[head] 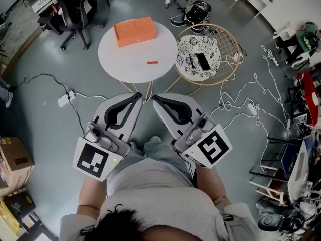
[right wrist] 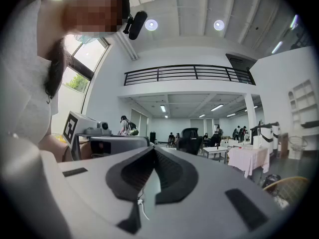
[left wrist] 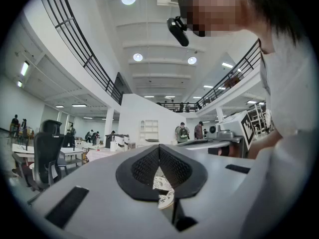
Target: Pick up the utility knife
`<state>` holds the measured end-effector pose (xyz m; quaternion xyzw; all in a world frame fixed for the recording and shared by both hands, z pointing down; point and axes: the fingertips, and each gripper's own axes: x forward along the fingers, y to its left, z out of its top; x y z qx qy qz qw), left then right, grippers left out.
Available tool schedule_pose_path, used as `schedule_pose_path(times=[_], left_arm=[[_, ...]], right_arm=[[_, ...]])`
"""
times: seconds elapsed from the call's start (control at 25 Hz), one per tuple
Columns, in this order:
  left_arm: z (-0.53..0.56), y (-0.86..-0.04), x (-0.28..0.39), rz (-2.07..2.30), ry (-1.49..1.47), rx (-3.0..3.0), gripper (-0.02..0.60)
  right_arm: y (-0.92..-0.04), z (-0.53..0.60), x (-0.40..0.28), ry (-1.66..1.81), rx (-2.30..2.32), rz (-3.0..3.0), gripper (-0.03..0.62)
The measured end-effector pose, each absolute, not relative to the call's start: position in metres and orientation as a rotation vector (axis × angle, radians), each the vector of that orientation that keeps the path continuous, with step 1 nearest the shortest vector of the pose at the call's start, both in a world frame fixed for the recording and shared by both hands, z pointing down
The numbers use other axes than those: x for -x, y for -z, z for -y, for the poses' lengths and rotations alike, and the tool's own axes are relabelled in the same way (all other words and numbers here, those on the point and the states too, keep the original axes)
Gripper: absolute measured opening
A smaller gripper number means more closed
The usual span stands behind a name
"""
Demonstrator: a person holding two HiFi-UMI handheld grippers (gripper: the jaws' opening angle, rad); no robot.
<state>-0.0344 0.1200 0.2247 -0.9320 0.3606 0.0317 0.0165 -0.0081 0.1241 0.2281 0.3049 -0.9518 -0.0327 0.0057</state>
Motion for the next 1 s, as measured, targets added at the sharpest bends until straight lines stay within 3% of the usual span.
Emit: schedule_pose_path(times=[1.0], left_arm=[[-0.135, -0.23, 0.031, -1.094, -0.082, 2.899, 0.011]], right_arm=[[-0.226, -0.137, 0.004, 0.092, -0.991, 2.99, 0.011]])
